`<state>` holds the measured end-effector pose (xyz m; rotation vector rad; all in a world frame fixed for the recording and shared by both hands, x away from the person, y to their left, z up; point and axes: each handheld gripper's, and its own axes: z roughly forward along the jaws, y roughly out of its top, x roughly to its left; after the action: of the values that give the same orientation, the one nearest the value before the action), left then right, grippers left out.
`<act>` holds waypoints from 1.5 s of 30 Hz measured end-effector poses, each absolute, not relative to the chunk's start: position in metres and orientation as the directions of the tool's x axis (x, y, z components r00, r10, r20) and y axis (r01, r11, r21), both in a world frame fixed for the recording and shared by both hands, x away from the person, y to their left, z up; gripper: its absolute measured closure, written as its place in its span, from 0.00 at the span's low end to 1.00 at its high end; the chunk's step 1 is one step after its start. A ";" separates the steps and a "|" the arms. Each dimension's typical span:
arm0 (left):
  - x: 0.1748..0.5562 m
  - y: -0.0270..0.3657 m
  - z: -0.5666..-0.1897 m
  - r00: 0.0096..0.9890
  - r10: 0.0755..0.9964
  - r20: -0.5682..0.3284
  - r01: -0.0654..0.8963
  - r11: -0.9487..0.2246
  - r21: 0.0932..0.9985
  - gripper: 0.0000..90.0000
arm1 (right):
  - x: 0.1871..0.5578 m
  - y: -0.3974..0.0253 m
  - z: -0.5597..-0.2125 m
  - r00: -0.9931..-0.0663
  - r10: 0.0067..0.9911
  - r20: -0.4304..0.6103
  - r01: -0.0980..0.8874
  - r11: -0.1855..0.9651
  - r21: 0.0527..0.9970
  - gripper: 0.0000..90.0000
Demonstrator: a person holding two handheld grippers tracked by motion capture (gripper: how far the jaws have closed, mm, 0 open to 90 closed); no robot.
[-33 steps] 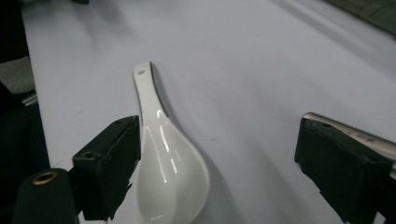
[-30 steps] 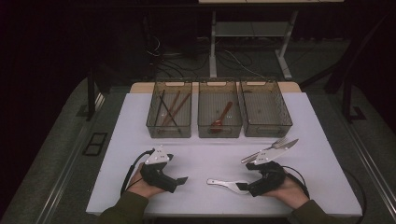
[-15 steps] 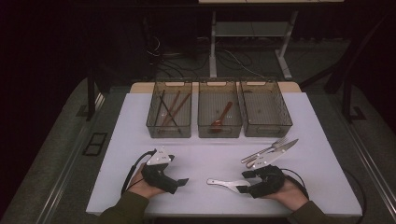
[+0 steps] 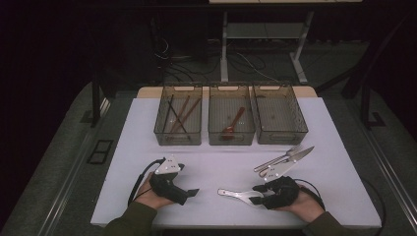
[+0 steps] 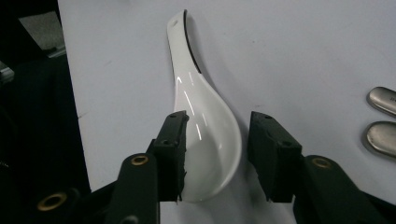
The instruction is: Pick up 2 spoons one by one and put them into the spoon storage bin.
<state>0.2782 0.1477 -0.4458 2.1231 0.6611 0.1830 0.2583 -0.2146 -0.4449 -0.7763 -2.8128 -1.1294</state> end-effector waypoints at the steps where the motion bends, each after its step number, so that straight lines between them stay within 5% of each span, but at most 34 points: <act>1: 0.278 0.148 -0.446 0.849 0.518 -0.107 0.389 -0.474 0.790 0.00 | 0.258 -0.215 -0.445 -0.881 0.437 0.182 0.442 0.622 0.646 0.66; 23: 0.277 0.146 -0.446 0.853 0.510 -0.109 0.388 -0.481 0.786 0.00 | 0.256 -0.213 -0.443 -0.900 0.382 0.208 0.420 0.635 0.649 0.89; 45: 0.277 0.147 -0.445 0.861 0.496 -0.113 0.373 -0.465 0.802 0.00 | 0.258 -0.216 -0.434 -0.887 0.437 0.148 0.413 0.610 0.676 0.91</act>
<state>0.2771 0.1471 -0.4446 2.1099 0.6301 0.1688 0.2576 -0.2157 -0.4345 -0.7522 -2.8470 -1.1826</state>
